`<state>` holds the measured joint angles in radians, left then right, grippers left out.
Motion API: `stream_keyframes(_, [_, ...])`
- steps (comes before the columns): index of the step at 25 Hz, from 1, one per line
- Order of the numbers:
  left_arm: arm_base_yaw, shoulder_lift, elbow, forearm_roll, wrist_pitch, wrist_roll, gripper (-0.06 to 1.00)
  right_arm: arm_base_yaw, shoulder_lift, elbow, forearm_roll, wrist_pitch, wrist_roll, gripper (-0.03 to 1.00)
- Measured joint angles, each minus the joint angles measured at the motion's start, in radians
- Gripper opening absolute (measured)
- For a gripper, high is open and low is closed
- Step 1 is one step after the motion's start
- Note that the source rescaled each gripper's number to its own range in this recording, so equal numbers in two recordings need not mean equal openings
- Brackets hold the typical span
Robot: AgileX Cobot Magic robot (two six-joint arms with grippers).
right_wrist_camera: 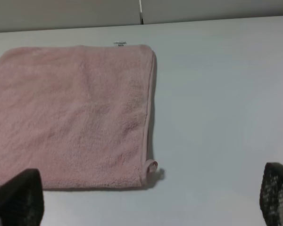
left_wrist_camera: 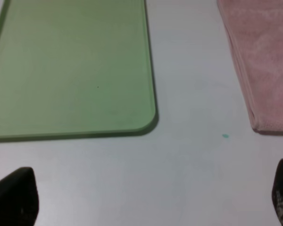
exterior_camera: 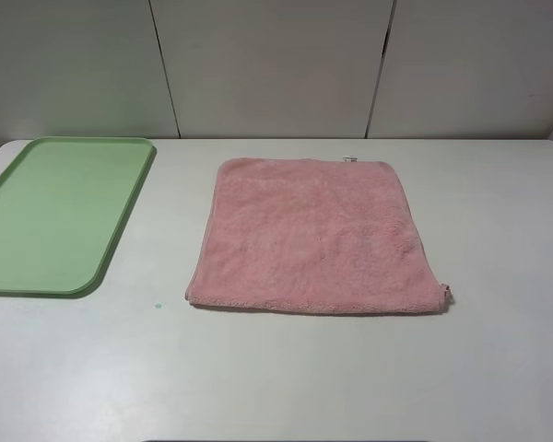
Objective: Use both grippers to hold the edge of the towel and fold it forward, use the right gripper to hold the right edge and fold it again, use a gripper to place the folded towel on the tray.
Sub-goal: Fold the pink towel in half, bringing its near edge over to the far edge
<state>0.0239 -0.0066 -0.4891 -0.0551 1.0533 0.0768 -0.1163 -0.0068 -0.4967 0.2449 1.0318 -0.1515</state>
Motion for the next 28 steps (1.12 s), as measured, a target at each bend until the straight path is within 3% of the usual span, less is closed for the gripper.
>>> stream_keyframes(23, [-0.001, 0.0, 0.0, 0.0, 0.0, 0.0, 1.0, 0.0, 0.0, 0.0, -0.002, 0.0, 0.0, 1.0])
stream_keyframes(28, [-0.037, 0.0, 0.0, 0.0, 0.0, 0.0, 1.0, 0.0, 0.0, 0.0, -0.002, -0.001, 0.0, 1.0])
